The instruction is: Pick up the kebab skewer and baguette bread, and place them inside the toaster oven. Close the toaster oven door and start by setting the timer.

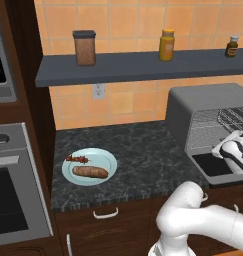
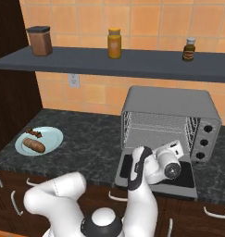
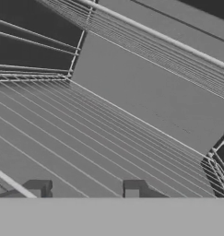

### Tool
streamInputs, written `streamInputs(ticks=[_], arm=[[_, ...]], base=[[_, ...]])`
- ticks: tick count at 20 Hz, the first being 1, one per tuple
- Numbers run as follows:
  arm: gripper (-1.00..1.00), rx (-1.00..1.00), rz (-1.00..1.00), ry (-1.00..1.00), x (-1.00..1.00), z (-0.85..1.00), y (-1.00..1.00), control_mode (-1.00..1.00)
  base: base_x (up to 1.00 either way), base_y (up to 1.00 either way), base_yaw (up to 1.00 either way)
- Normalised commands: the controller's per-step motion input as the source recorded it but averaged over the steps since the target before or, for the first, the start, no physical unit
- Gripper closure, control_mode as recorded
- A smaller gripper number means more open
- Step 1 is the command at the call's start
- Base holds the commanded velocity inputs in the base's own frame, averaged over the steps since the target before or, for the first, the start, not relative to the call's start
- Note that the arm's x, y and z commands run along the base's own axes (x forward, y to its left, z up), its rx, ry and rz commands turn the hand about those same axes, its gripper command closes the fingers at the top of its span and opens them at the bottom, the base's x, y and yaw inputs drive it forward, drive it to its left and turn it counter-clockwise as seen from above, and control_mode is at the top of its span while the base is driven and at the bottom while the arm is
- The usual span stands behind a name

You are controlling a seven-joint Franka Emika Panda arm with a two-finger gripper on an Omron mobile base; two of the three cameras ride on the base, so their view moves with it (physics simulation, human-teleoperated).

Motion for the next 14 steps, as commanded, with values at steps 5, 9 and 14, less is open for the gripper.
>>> streamInputs(ticks=[5, 9, 14], arm=[[1.0, 0.0, 0.0, 0.05, -0.72, 0.0, 0.0, -1.0], [1.0, 0.0, 0.0, 0.07, -0.71, 0.0, 0.0, -1.0], [1.0, 0.0, 0.0, 0.11, -0.69, 0.0, -0.02, -1.0]], base=[[0.0, 0.0, 0.0], [0.0, 0.0, 0.0], [0.0, 0.0, 0.0]])
